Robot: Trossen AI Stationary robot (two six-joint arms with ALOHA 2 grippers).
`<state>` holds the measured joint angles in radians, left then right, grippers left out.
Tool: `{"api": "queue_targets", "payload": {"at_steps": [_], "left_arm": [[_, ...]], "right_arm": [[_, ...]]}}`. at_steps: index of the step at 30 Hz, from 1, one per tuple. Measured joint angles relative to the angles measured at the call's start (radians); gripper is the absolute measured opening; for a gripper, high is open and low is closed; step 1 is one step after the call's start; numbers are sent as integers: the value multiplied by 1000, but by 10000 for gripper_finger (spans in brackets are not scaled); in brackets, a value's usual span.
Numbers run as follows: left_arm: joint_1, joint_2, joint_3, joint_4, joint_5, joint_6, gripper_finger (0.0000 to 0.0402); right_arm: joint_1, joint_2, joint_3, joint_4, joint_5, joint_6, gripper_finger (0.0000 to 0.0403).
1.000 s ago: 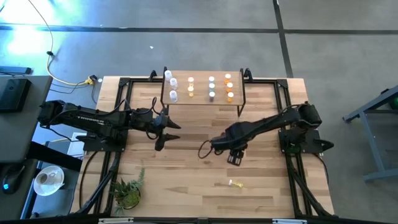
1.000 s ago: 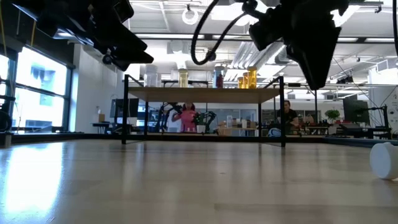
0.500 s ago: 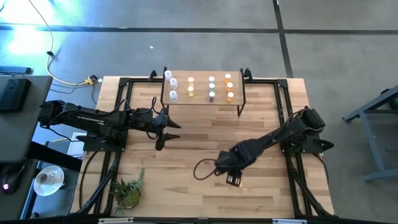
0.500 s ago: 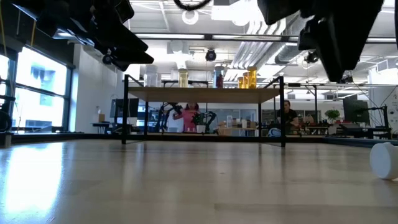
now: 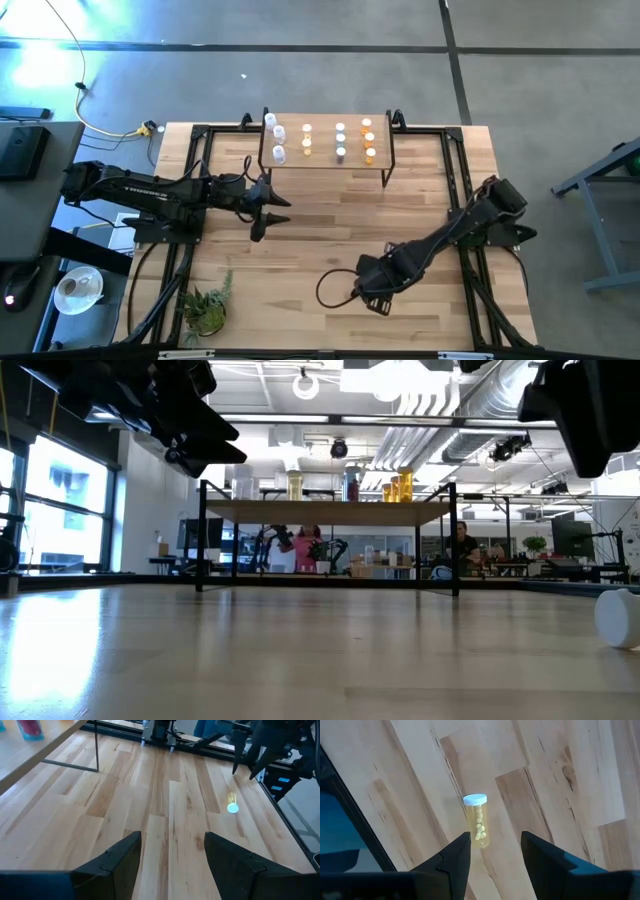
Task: Pick and place medicine bottles onto shelf by color
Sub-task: Put the yellow pill bottle on the shelf aligned with the other yellow pill bottles
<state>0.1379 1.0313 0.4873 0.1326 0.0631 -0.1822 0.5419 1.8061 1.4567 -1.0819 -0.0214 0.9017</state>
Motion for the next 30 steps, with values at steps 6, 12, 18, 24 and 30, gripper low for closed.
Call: {"api": "queue_targets", "payload": {"at_steps": [6, 12, 18, 24, 30], "left_arm": [[0, 0, 0, 0, 0, -1, 207], [0, 0, 0, 0, 0, -6, 207], [0, 0, 0, 0, 0, -43, 207], [0, 0, 0, 0, 0, -46, 207], [-1, 0, 0, 0, 4, -51, 207]], "right_arm": [[35, 0, 0, 9, 24, 35, 174], [60, 1, 0, 10, 49, 24, 199], [83, 6, 1, 11, 88, 36, 223], [102, 43, 2, 40, 61, 41, 227], [107, 101, 2, 44, 36, 36, 227]]}}
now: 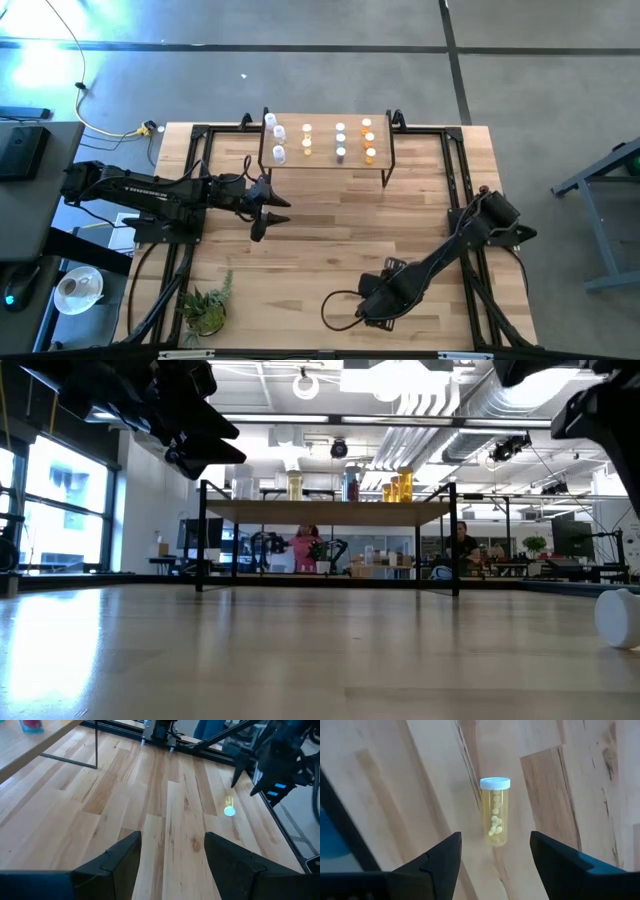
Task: Pick and place medicine bottles onto shelf by color
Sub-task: Put the yellow pill bottle on the shelf aligned with the other yellow pill bottles
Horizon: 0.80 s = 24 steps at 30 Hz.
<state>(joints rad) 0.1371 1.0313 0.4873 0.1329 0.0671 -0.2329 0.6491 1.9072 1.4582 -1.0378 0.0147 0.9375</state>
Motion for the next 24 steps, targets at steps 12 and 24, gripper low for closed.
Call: {"api": "queue_targets", "payload": {"at_steps": [12, 24], "left_arm": [[0, 0, 0, 0, 0, 0, 207], [0, 0, 0, -1, 0, 0, 207]], "right_arm": [[-5, 95, 0, -28, -7, 4, 226], [-28, 158, -1, -30, -53, -3, 226]]}}
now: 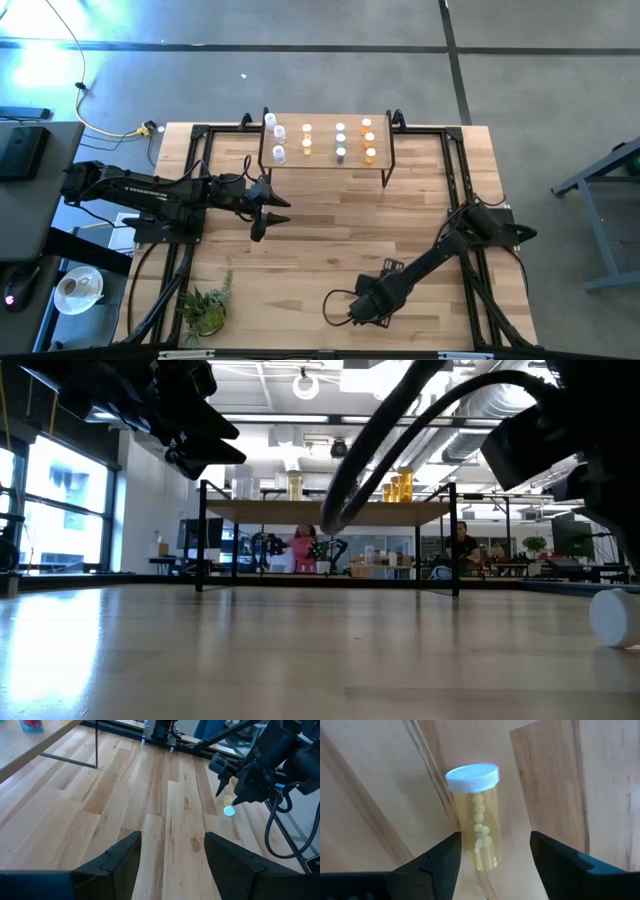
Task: Pick and place medicine bottles onto shelf by color
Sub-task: Put the yellow pill bottle on the shelf aligned with the other yellow pill bottles
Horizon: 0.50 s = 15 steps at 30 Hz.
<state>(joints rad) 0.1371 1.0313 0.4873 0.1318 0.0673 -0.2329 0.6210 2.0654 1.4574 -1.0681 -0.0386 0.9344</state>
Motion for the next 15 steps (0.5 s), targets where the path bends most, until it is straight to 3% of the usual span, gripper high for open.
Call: {"api": "queue_targets", "payload": {"at_steps": [5, 15], "left_arm": [[0, 0, 0, 0, 0, 0, 207], [0, 0, 0, 0, 0, 0, 207]], "right_arm": [[0, 11, 0, 8, -17, 3, 218], [-17, 17, 0, 42, -41, 8, 141]]}}
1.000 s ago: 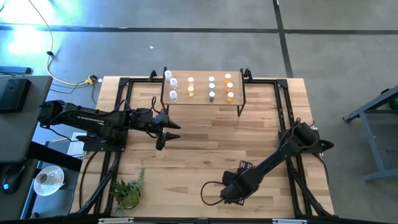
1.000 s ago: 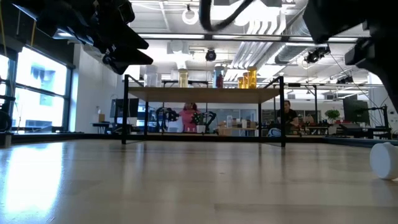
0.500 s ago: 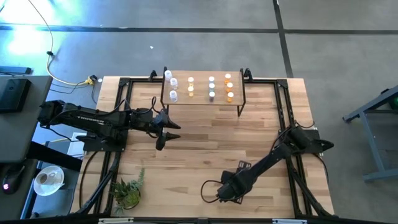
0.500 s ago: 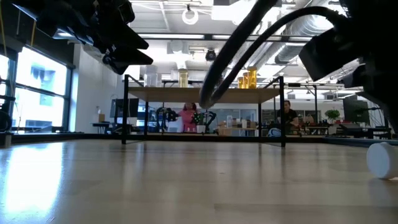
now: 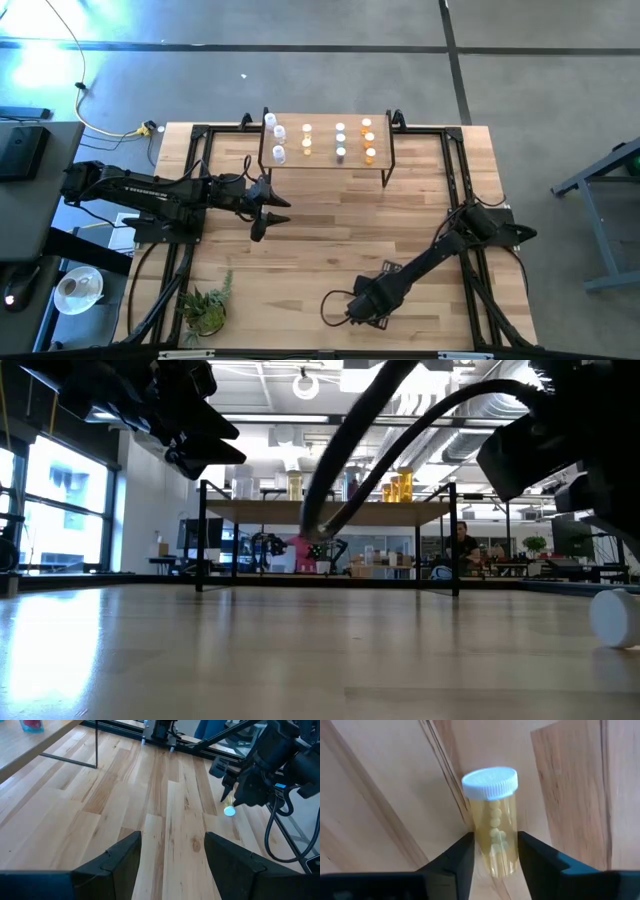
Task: Pick and place medicine bottles onto shelf by color
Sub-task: Put the yellow pill bottle on the shelf aligned with the other yellow pill bottles
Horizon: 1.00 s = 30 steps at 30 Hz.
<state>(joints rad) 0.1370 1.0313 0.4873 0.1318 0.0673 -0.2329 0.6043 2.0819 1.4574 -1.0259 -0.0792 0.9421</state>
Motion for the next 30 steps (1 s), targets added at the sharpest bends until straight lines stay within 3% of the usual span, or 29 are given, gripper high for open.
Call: {"api": "queue_targets", "payload": {"at_steps": [10, 16, 23, 30], "left_arm": [[0, 0, 0, 0, 0, 11, 207], [0, 0, 0, 0, 0, 118, 207], [0, 0, 0, -14, 6, 192, 207], [0, 0, 0, -39, 70, 198, 207]], "right_arm": [[-5, 0, 0, 32, -9, 40, 80], [-5, -3, 5, 87, 7, 56, 76], [-5, -2, 88, 163, 182, 72, 78], [6, -2, 229, 174, 480, 11, 78]]}}
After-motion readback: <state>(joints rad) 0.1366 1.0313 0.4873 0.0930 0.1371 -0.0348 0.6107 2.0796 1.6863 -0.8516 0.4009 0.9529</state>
